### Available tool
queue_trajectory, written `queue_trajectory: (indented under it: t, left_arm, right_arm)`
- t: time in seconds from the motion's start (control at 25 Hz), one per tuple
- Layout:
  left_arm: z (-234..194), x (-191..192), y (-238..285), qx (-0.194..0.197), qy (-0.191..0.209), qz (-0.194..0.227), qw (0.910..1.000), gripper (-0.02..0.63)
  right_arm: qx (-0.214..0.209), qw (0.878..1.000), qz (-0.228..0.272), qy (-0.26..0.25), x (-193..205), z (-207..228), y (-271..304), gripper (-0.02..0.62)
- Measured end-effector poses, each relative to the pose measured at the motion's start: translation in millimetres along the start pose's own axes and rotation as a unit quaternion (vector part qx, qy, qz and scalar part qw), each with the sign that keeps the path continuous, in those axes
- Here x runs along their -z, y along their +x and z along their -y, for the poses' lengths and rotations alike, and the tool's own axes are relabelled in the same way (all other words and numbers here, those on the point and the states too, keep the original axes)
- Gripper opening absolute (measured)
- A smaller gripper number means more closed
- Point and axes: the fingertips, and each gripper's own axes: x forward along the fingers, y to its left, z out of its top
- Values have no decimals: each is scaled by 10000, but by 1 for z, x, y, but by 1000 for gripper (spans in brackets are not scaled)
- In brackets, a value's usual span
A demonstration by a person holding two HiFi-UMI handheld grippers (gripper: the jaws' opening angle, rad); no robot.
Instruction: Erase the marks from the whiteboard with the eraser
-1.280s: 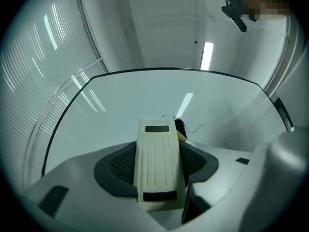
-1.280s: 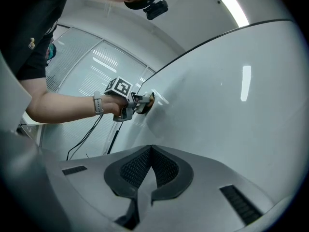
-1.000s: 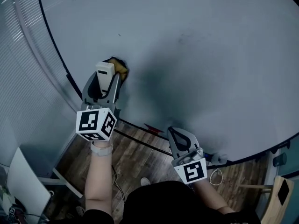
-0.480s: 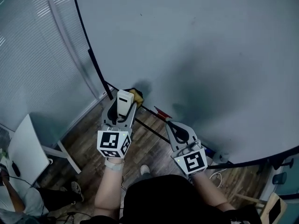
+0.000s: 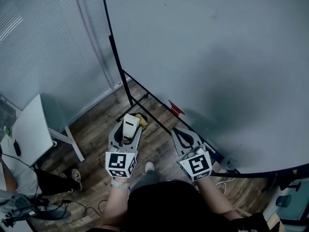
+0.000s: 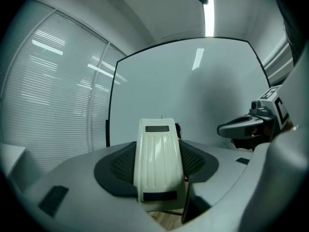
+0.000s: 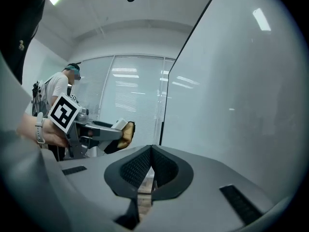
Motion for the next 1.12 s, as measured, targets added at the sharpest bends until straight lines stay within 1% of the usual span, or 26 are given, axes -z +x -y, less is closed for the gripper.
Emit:
queue_trajectory:
  t: [0.12,0.24,0.32,0.52,0.64,0.76,0.88,1.0,1.12]
  left_arm:
    - [6,14,-22,-95,33,-120,9999,264]
    - [16,28,-40,-90,189,-245,9995,264]
    - [19,36,-50,-84,267,-352,9990,264]
    - [19,48,-64,-121,225,-427,9988,264]
    - [20,54,-67,-102,227,-457,9986,264]
    - [17,56,-70,-96,148,-469,9987,264]
    - [17,55,-70,-18,159,-452,9988,264]
    - [17,56,-69,15,132,-439,9989,264]
    - [14,56,-72,24,86,-425,9991,264]
  right_arm:
    - [-162,9998,-69,62,8,-8,-1,28]
    - [-370,9991,-160,134,16,-17,-2,28]
    - [-513,9984,-213,88,19,-24,-2,28]
    - [-662,9974,-288,72,24,-34,-4,28]
    - [-791,9961,-379,-37,28,-40,-6,28]
    - [-834,9957,-390,-79,26,-45,-7,28]
    - [-899,9955,-310,-49,24,-48,-9,28]
    - [-828,9961,-297,51,27,-45,-11,28]
    - [-765,9965,-340,40,29,-46,-14,28]
